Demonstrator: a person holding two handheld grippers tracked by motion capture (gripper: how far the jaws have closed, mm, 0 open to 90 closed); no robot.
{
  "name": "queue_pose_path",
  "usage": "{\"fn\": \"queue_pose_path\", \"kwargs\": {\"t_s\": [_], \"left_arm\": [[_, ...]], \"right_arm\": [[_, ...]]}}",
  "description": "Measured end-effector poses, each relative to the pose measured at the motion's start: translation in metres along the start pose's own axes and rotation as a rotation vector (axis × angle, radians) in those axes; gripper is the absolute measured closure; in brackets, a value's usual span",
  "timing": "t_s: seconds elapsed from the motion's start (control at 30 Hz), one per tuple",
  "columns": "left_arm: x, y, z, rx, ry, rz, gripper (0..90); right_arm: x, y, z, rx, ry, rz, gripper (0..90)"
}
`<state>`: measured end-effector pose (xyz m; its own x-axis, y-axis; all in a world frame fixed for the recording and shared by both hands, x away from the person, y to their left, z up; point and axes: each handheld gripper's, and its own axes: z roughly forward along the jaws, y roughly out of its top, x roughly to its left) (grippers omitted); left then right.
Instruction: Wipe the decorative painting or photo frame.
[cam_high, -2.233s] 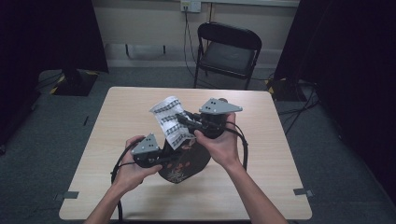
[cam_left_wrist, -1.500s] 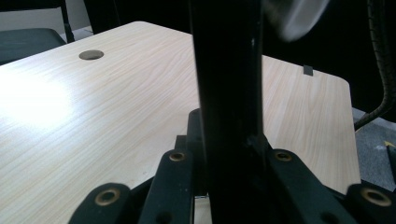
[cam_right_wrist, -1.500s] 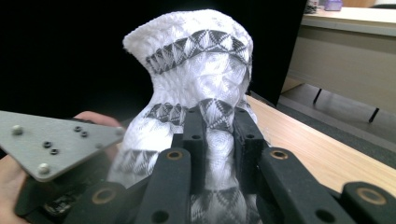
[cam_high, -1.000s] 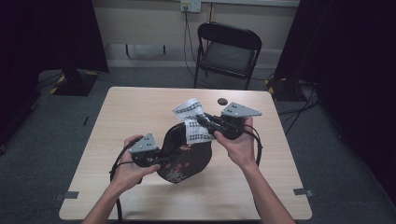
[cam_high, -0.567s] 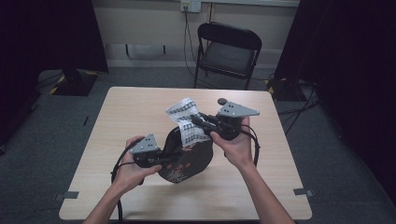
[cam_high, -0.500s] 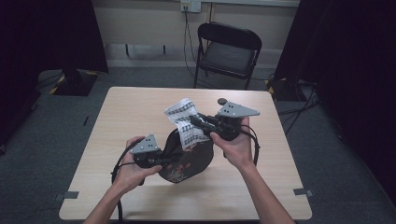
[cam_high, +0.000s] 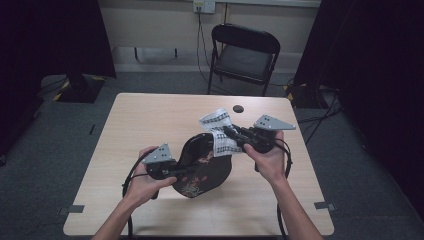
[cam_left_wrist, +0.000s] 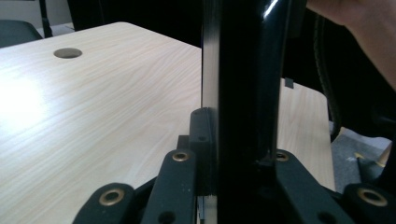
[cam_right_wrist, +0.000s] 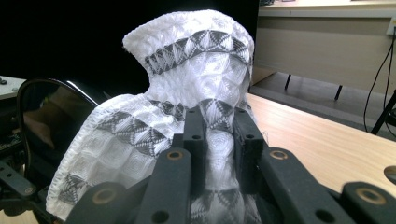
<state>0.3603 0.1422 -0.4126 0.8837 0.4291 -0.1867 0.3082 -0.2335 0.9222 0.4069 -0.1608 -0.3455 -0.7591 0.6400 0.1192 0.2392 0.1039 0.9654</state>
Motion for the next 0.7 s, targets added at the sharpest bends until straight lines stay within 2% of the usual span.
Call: {"fn": "queue_pose_path", "kwargs": {"t_s": [0.1,0.2,0.33,0.37,0.43,0.53,0.7], "left_arm": [[-0.001,0.001,0.001,0.005,-0.002,0.002,80.8],[-0.002,0.001,0.002,0.009,-0.006,0.005,80.7],[-0.006,0.002,0.002,0.021,-0.009,0.009,80.8],[-0.007,0.001,0.003,0.02,-0.011,0.011,80.8],[-0.007,0.001,0.002,0.022,-0.009,0.018,80.8],[-0.007,0.001,0.003,0.021,-0.001,0.012,80.8],[-0.007,0.002,0.003,0.029,-0.003,0.016,80.7]], "right_arm": [[0.001,0.002,-0.001,0.011,-0.014,-0.012,79.4],[0.008,0.007,0.001,0.011,0.003,-0.02,79.3],[0.027,0.018,0.006,-0.007,0.043,-0.051,79.3],[0.035,0.022,0.007,-0.02,0.056,-0.066,79.3],[0.039,0.023,0.007,-0.025,0.053,-0.086,79.3],[0.034,0.019,0.005,-0.025,0.041,-0.075,79.3],[0.01,0.002,-0.003,-0.013,-0.01,-0.025,79.3]]}}
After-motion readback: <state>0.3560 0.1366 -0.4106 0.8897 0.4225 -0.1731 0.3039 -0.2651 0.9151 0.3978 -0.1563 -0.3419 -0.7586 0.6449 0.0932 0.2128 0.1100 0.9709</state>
